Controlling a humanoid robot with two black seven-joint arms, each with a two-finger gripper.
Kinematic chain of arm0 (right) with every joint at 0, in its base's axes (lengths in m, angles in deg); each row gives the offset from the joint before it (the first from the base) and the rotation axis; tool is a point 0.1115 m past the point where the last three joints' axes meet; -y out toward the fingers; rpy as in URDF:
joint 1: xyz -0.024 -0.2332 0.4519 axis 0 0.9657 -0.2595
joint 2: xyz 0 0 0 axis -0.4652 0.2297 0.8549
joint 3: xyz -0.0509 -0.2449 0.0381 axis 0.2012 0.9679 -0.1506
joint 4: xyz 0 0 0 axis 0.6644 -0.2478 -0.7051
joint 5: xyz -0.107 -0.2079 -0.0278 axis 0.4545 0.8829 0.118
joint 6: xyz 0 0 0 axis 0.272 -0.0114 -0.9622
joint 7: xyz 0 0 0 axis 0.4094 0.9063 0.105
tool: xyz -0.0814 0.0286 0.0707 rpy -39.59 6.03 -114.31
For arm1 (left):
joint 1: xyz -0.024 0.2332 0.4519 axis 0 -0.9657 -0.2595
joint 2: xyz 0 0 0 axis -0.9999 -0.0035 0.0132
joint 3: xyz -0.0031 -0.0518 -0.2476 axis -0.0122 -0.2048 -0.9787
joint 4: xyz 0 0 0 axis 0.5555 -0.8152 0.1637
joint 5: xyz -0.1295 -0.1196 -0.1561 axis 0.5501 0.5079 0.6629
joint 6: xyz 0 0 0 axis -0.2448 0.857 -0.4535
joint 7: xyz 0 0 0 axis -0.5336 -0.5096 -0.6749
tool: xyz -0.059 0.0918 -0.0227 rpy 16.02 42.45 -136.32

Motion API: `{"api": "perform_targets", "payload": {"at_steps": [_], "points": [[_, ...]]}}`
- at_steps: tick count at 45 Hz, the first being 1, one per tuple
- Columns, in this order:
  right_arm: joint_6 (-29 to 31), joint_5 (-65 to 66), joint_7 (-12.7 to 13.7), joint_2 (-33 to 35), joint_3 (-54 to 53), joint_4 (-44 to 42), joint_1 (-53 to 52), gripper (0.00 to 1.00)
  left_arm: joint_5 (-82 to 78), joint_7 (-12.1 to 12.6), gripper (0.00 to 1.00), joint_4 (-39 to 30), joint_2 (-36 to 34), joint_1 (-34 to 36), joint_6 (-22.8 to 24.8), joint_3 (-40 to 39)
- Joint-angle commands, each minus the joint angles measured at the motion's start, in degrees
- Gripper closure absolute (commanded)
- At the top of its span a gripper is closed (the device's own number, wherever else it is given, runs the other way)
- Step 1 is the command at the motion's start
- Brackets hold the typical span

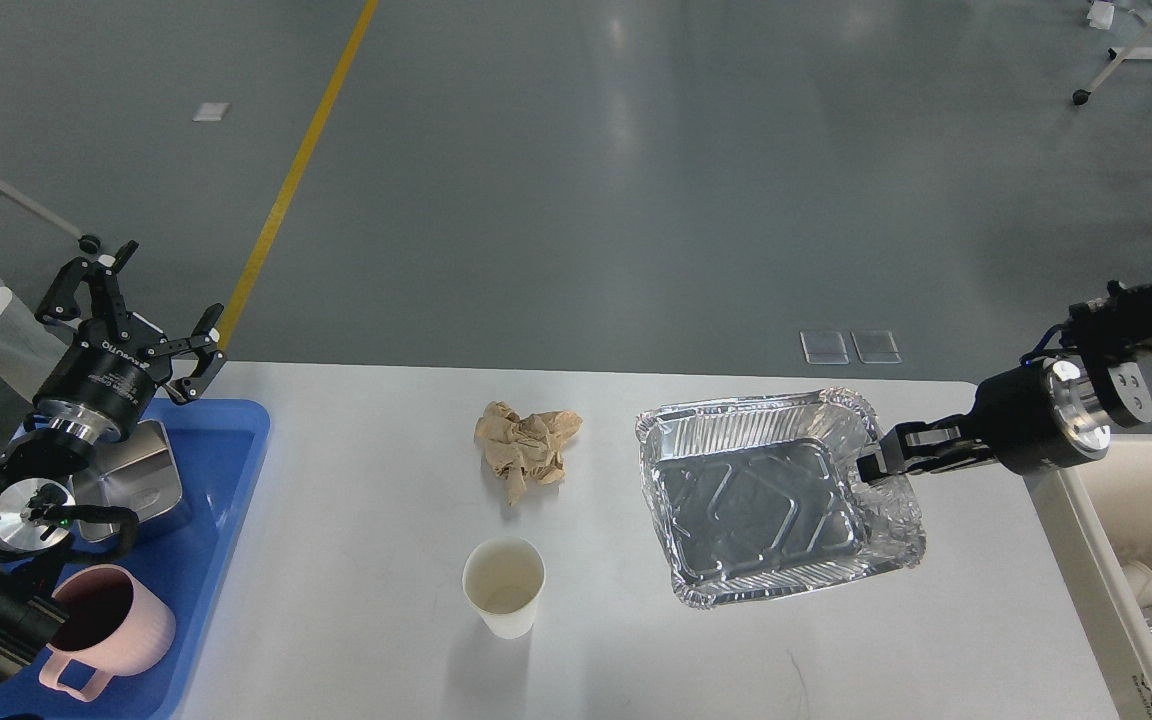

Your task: Tidy desktop

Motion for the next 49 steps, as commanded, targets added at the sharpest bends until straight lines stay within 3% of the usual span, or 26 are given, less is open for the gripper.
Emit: {"api": "perform_targets", "payload": {"at_steps": [1,10,17,22,32,37,44,49], "points": [[-0.5,-3.3,3.0,-0.9,0.0,-0.5,0.0,1.00,0.0,0.3,0.01,-0.2,-0.1,0.3,-3.5,0.1],[-0.8,-4.6,6.9,-2.1,0.0,-1.2,0.2,1.00,-0.1,0.4,0.01,-0.7,-0.1,0.3,-7.1,0.1],[-0.7,-4.5,7.4,-2.1,0.0,-1.2,0.2,1.00,-0.8,0.4,0.03,-1.0,-1.0,0.2,-7.8,0.6],[-0.8,-4.5,7.6,-2.2,0.0,-1.2,0.2,1.00,-7.5,0.5,0.03,-2.8,-3.9,0.8,-10.5,7.4],[-0.8,-4.5,7.6,-2.3,0.0,-1.2,0.5,1.00,-13.4,0.7,0.03,-16.4,-15.7,-1.1,-15.0,19.8],[-0.9,-4.5,7.6,-2.0,0.0,-1.1,0.8,1.00,-13.5,0.8,0.05,-25.6,-22.6,-1.8,-19.7,24.9],[-1.0,-4.5,7.6,-1.4,-0.1,-1.0,0.9,1.00,-13.4,1.5,0.09,-38.7,-31.7,-6.7,-26.6,25.8],[-1.2,-4.5,7.6,-1.3,-0.3,-0.9,0.9,1.00,-13.6,3.8,0.09,-44.9,-37.8,-9.8,-26.7,25.9]]}}
